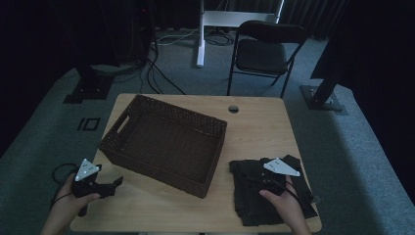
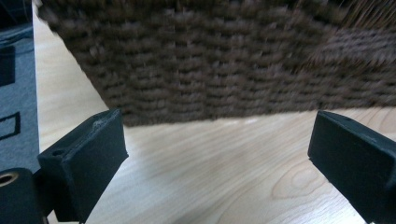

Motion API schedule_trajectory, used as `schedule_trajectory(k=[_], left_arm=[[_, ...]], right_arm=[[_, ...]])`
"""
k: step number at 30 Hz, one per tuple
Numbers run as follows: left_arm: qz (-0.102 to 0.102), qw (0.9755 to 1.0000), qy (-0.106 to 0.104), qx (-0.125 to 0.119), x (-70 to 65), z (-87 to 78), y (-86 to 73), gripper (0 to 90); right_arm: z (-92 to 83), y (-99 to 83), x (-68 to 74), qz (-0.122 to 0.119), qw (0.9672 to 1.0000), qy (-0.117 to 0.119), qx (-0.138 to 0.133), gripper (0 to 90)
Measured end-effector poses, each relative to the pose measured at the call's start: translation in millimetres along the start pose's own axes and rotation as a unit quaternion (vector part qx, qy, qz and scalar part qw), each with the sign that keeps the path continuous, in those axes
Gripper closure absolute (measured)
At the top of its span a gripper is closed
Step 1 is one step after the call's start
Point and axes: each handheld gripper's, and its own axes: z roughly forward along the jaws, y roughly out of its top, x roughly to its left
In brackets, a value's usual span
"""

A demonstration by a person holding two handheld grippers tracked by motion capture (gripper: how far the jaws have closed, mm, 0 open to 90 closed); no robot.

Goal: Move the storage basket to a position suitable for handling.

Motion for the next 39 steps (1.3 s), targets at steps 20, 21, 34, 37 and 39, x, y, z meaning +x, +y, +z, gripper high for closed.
schedule_trajectory(k=[20,21,34,37,39], left_arm=[[-0.006,0.9969,0.004,-0.078,28.6,-12.3,45.5,4.6],[-0.011,0.9968,0.002,-0.080,30.1,-10.7,47.0,5.5],[-0.024,0.9956,0.030,-0.085,60.6,9.2,61.1,6.2],[-0.023,0.9958,0.032,-0.083,66.0,14.7,63.4,6.2],[-0.024,0.9958,0.030,-0.083,69.1,18.6,64.8,6.3]], right_arm=[[14.1,19.6,28.3,-0.013,0.9996,0.023,-0.013,13.1],[14.6,20.5,29.3,-0.012,0.9995,0.024,-0.013,13.1],[24.6,29.3,45.8,-0.013,0.9992,0.032,-0.023,13.1],[26.3,29.7,48.4,-0.014,0.9991,0.033,-0.024,13.1],[28.2,30.0,50.8,-0.012,0.9989,0.037,-0.025,13.1]])
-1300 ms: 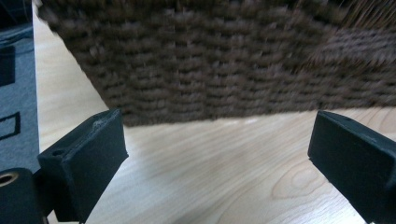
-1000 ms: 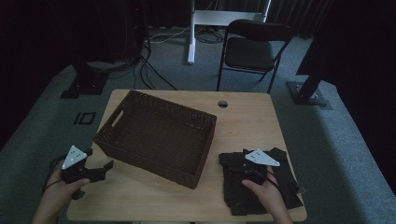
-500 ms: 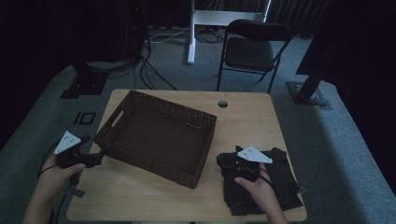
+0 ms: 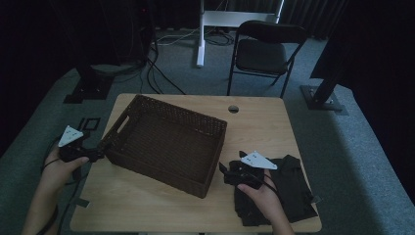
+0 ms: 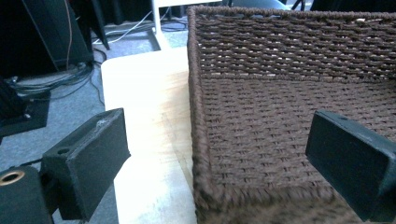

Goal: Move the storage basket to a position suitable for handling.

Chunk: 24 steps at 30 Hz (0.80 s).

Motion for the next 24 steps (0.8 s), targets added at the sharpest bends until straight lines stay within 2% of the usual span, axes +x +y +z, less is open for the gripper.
schedule_trajectory(k=[2,4,5,8,13,16,18,19,21,22,24], left_arm=[[0.008,1.0000,0.003,0.004,2.1,4.7,0.4,7.7],[0.005,0.9999,0.005,0.009,4.3,9.3,0.8,7.8],[0.004,1.0000,0.004,0.007,4.9,11.5,0.8,10.7],[-0.001,1.0000,0.002,0.010,7.8,17.7,0.4,11.1],[-0.009,0.9998,0.005,0.020,12.2,27.6,-4.3,17.6],[-0.021,0.9996,0.016,0.009,13.0,31.3,-6.8,25.8],[-0.034,0.9993,0.017,-0.001,13.8,33.1,-8.2,34.7],[-0.033,0.9992,0.022,-0.007,14.3,33.7,-9.0,40.9],[-0.033,0.9991,0.022,-0.012,14.9,34.7,-10.5,42.9],[-0.029,0.9993,0.021,-0.010,15.2,35.2,-11.4,49.8],[-0.029,0.9995,0.008,0.001,14.3,36.5,-13.3,50.0]], right_arm=[[2.2,0.5,2.8,0.007,1.0000,0.000,0.000,13.1],[4.2,1.8,6.3,0.009,0.9999,0.003,-0.003,13.1],[6.5,3.3,10.6,0.009,0.9999,0.002,-0.008,13.1],[9.7,4.0,15.1,0.005,1.0000,0.002,-0.008,13.0],[18.6,2.1,25.2,0.001,0.9999,0.010,-0.006,12.7],[22.5,0.1,29.2,0.004,1.0000,0.002,-0.007,12.7],[25.0,-1.5,32.7,0.004,0.9999,-0.005,-0.009,12.7],[29.2,-4.2,37.4,0.005,0.9999,-0.008,-0.008,12.8],[31.6,-5.8,39.4,-0.002,1.0000,-0.005,-0.003,13.2],[35.4,-8.4,43.8,-0.006,0.9999,-0.008,-0.004,15.0],[36.3,-9.0,45.2,-0.004,0.9999,-0.009,-0.007,17.3]])
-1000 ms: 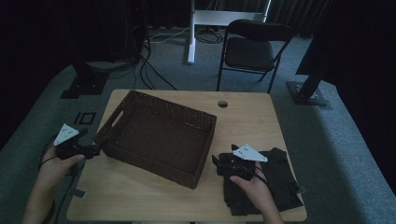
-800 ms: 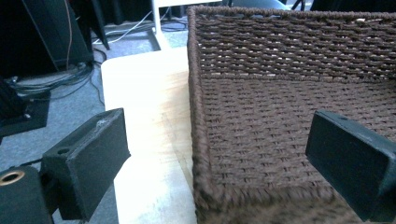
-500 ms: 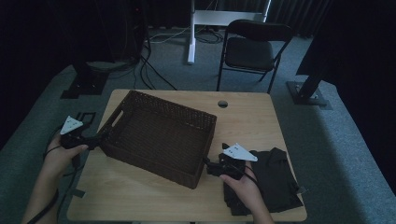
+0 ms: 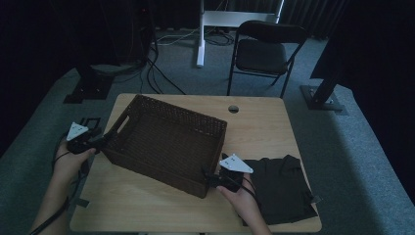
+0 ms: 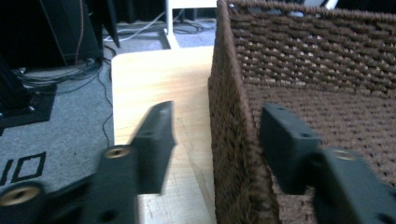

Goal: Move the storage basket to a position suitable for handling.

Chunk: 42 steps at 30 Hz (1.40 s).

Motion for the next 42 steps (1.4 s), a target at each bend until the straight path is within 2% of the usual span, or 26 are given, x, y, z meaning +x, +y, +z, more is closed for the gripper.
schedule_trajectory(k=[3,4,5,6,7,8,10,12,17,25,27,32,33,37,42], left_arm=[[-0.001,1.0000,-0.001,0.006,-0.1,1.7,-2.1,51.7],[-0.005,1.0000,-0.002,0.004,0.3,1.9,-2.6,51.6],[-0.004,1.0000,-0.002,0.001,0.2,1.8,-3.2,51.8],[-0.006,1.0000,-0.001,0.000,0.2,1.8,-3.5,51.8],[-0.008,1.0000,-0.001,-0.001,0.1,1.8,-3.8,53.7],[-0.012,0.9999,-0.005,-0.001,-0.4,1.8,-4.2,53.7],[-0.014,0.9999,-0.004,0.000,-2.6,1.4,-4.6,60.5],[-0.016,0.9999,-0.005,0.002,-5.2,1.5,-5.1,68.0],[-0.040,0.9991,-0.011,-0.002,-9.8,0.7,-7.5,80.2],[-0.049,0.9987,-0.006,0.011,-18.4,-3.9,-7.8,81.1],[-0.059,0.9982,-0.004,0.011,-20.9,-5.4,-8.7,81.2],[-0.068,0.9977,0.004,0.003,-27.9,-8.5,-12.6,81.2],[-0.074,0.9973,0.006,0.002,-29.6,-9.6,-13.3,81.2],[-0.072,0.9972,0.018,0.002,-36.8,-14.5,-15.4,81.2],[-0.087,0.9961,0.014,0.003,-40.2,-19.6,-18.7,81.0]], right_arm=[[1.4,-1.4,4.5,0.005,0.9998,-0.020,-0.005,22.6],[1.5,-1.7,5.3,0.009,0.9997,-0.023,-0.006,23.7],[1.5,-2.1,6.8,0.023,0.9994,-0.026,-0.005,28.5],[1.5,-2.1,6.8,0.023,0.9994,-0.026,-0.005,28.5],[1.2,-2.6,9.0,0.037,0.9989,-0.028,-0.003,32.7],[1.2,-2.6,9.0,0.037,0.9989,-0.028,-0.003,32.7],[1.6,-2.8,12.4,0.042,0.9985,-0.036,-0.003,35.3],[3.7,-3.7,14.9,0.062,0.9973,-0.037,0.011,39.5],[5.0,-5.3,17.8,0.054,0.9972,-0.051,0.003,42.5],[6.2,-4.9,13.5,0.054,0.9955,-0.078,-0.007,50.1],[6.8,-3.9,11.2,0.052,0.9955,-0.080,-0.004,50.9],[9.1,-1.8,5.3,0.049,0.9947,-0.090,-0.001,53.8],[9.2,-1.6,4.3,0.050,0.9946,-0.090,-0.001,54.3],[10.1,-0.1,-1.0,0.046,0.9948,-0.091,0.003,55.9],[11.9,2.6,-10.5,0.031,0.9964,-0.079,0.009,56.0]])
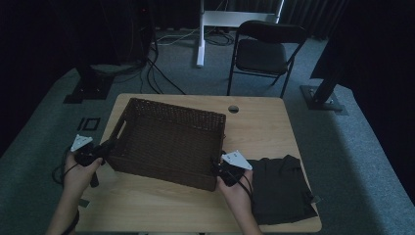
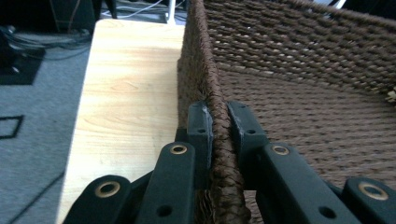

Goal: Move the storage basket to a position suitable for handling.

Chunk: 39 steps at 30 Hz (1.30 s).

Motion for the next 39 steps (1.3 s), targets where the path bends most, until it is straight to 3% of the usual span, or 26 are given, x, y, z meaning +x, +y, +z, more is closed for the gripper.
schedule_trajectory(k=[7,11,17,22,32,39], left_arm=[[-0.007,0.9999,0.013,0.003,-10.2,-6.7,-4.0,80.8],[-0.019,0.9996,0.021,-0.003,-15.6,-10.1,-8.3,80.8],[-0.016,0.9994,0.032,0.001,-20.1,-16.0,-11.2,80.7],[-0.025,0.9990,0.036,0.000,-23.4,-22.3,-15.3,80.6],[-0.021,0.9992,0.034,0.007,-27.6,-40.1,-24.1,79.9],[-0.016,0.9989,0.043,0.012,-33.2,-48.7,-28.8,79.9]], right_arm=[[5.3,5.4,-11.8,-0.018,0.9997,0.014,0.010,56.6],[8.2,6.1,-19.6,-0.014,0.9995,0.028,0.007,57.1],[13.1,8.3,-26.1,-0.022,0.9988,0.043,0.006,57.2],[13.9,10.8,-26.2,-0.043,0.9981,0.041,0.014,58.0],[6.6,7.2,-24.5,-0.052,0.9971,0.054,0.015,58.2],[0.9,4.6,-23.5,-0.055,0.9966,0.060,0.016,58.2]])
